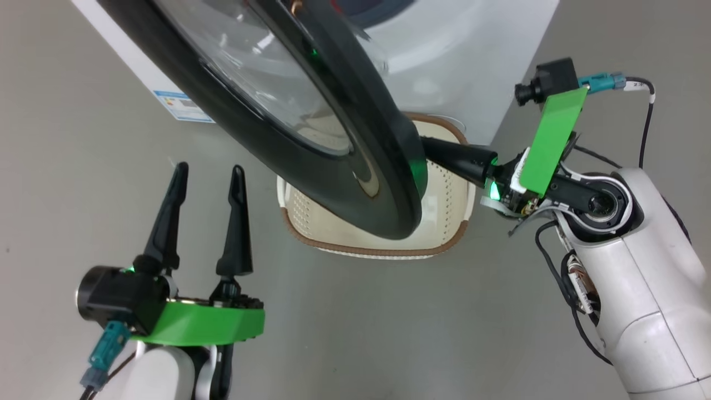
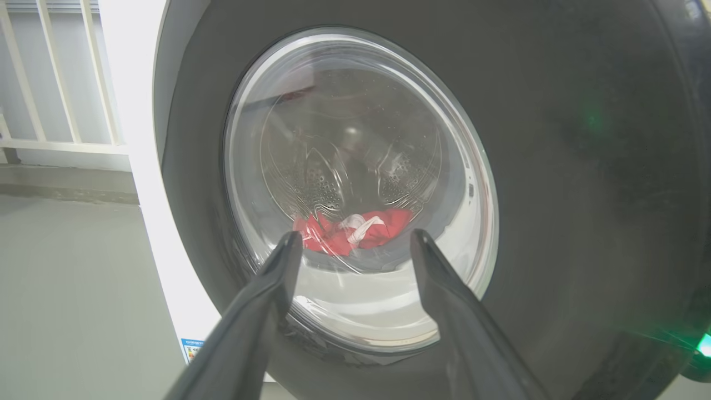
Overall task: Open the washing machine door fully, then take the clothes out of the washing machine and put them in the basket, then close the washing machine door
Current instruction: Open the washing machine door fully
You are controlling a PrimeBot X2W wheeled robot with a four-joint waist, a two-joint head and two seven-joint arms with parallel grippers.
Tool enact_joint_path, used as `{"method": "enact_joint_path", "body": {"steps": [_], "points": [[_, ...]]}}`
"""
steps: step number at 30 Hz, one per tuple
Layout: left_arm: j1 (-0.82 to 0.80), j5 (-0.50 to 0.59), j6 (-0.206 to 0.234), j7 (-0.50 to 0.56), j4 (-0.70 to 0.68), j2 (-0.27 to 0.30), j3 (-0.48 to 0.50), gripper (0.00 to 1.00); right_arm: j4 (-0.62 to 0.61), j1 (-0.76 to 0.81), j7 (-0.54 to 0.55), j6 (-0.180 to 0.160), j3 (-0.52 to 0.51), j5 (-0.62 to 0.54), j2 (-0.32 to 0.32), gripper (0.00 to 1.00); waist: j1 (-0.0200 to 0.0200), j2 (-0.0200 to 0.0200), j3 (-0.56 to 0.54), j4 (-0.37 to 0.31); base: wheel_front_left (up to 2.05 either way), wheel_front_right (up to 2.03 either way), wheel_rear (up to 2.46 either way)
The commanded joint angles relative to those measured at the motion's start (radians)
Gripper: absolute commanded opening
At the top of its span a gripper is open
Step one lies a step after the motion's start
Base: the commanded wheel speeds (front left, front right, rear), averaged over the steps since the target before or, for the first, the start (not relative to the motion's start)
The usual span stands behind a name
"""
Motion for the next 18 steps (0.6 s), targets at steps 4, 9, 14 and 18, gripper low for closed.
{"method": "enact_joint_path", "body": {"steps": [4, 9, 14, 18], "points": [[0.022, -0.011, 0.016, -0.005, -0.020, 0.013, 0.025, 1.00, -0.043, 0.025, 0.015, 0.005, 0.028, 0.019, 0.025, 0.00, 0.0000, 0.0000, -0.033, 0.037, 0.00, 0.00, 0.00], [0.038, -0.019, 0.023, -0.005, -0.017, 0.013, 0.023, 1.00, -0.042, 0.049, 0.030, 0.005, 0.044, 0.033, 0.026, 0.00, 0.0000, 0.0000, -0.059, 0.069, 0.00, 0.00, 0.00], [0.054, -0.028, 0.029, -0.005, -0.013, 0.013, 0.019, 1.00, -0.049, 0.072, 0.039, 0.005, 0.061, 0.044, 0.026, 0.00, 0.0000, 0.0000, -0.083, 0.098, 0.00, 0.00, 0.00], [0.067, -0.032, 0.033, -0.005, -0.005, 0.013, 0.017, 1.00, -0.055, 0.090, 0.042, 0.005, 0.075, 0.054, 0.026, 0.00, 0.0000, 0.0000, -0.103, 0.120, 0.00, 0.00, 0.00]]}}
